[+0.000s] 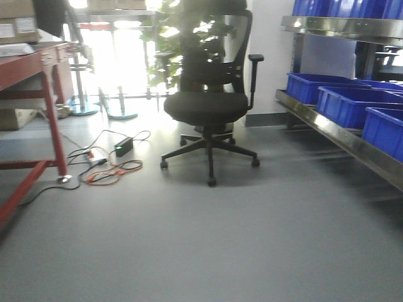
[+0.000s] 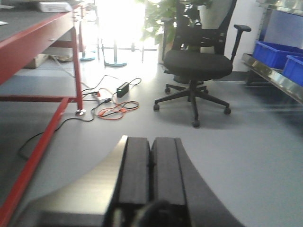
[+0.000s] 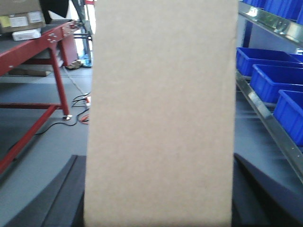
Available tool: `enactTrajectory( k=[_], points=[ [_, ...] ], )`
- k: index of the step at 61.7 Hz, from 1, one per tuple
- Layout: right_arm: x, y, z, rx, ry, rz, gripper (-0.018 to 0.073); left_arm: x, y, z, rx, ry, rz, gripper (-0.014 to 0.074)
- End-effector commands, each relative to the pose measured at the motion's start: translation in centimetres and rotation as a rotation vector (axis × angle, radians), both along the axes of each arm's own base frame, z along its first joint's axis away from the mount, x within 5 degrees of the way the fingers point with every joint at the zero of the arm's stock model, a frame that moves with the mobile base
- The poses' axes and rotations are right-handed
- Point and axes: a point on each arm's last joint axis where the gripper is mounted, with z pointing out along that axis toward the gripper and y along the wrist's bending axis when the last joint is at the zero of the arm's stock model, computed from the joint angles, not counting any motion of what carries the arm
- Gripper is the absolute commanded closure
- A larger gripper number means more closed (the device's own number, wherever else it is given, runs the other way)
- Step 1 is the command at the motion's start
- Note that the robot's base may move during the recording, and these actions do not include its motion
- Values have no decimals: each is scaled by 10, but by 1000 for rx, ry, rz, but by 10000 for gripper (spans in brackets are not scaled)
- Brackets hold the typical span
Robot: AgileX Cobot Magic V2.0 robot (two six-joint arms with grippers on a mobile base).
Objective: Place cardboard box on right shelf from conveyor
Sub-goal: 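Drive the base to the steel shelf rack carrying the box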
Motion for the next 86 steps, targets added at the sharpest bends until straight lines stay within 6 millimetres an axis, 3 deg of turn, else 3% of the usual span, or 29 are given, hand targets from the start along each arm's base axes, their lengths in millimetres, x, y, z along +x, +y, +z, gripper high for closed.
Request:
enactTrajectory(
  k=[1,86],
  points=[
    [1,0,16,3,-110,-2,344,-1,0,5,-9,-90,-2,713],
    [1,0,16,3,-112,-2,344,-1,0,5,-9,-90,0,712]
  ],
)
